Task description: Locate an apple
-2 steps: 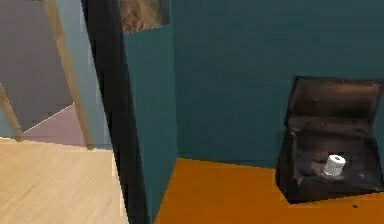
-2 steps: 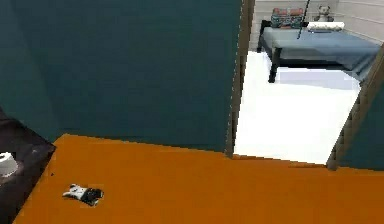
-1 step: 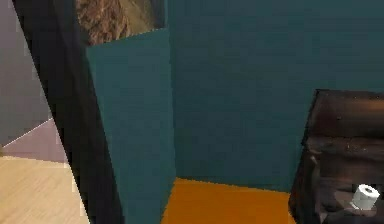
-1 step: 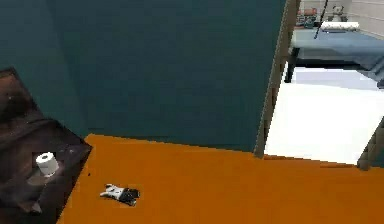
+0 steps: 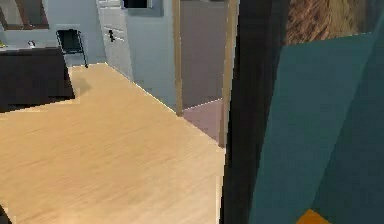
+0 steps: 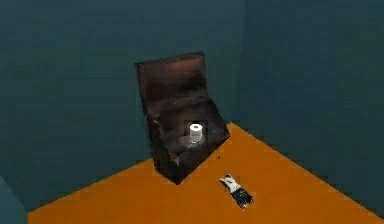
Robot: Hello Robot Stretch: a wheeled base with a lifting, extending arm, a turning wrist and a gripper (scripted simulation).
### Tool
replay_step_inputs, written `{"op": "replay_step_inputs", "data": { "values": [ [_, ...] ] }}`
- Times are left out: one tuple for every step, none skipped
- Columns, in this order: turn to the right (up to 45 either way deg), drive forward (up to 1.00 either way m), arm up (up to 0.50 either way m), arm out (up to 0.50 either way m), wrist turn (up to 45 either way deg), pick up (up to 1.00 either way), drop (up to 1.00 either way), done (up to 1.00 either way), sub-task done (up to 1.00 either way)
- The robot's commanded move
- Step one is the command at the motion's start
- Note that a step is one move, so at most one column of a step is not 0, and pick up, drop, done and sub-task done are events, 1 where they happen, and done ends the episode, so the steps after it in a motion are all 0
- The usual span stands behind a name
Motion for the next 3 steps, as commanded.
{"op": "replay_step_inputs", "data": {
  "values": [
    [-33.0,0.0,0.0,0.0,0.0,0.0,0.0,0.0,0.0],
    [0.0,1.0,0.0,0.0,0.0,0.0,0.0,0.0,0.0],
    [0.0,0.45,0.0,0.0,0.0,0.0,0.0,0.0,0.0]
  ]
}}
